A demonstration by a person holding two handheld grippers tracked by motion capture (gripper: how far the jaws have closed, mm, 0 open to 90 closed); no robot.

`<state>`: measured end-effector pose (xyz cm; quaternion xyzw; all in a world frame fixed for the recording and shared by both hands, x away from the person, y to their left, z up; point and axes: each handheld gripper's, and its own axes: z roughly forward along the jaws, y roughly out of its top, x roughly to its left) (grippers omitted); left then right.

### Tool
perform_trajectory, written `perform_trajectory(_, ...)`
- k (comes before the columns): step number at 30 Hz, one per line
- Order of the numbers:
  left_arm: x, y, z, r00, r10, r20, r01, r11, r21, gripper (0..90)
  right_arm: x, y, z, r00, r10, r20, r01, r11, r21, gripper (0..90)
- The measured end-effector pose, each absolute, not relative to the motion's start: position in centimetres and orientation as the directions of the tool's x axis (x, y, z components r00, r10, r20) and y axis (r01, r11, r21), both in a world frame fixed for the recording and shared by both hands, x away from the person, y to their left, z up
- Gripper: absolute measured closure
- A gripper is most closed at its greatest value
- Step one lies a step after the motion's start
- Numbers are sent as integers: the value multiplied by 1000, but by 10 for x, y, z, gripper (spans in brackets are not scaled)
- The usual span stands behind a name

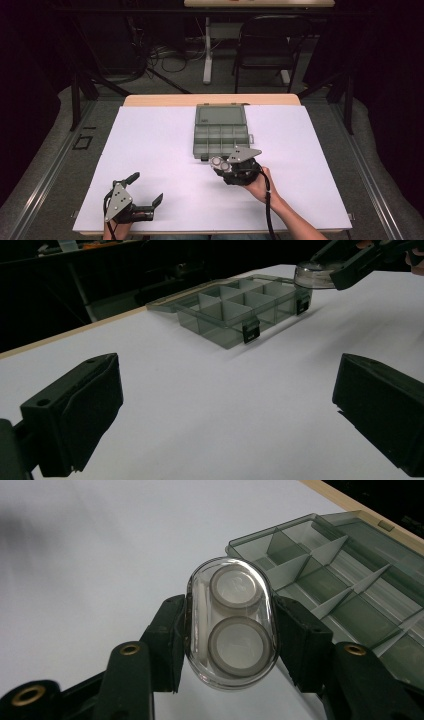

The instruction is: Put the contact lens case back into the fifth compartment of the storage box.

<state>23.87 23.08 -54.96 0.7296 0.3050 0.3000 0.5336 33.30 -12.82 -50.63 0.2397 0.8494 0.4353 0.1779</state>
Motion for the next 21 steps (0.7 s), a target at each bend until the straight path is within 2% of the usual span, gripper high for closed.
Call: perform_trajectory(21,240,231,-550,638,763,107,128,-242,962,0,352,-117,-489,-819,562,-119,242,525,816,490)
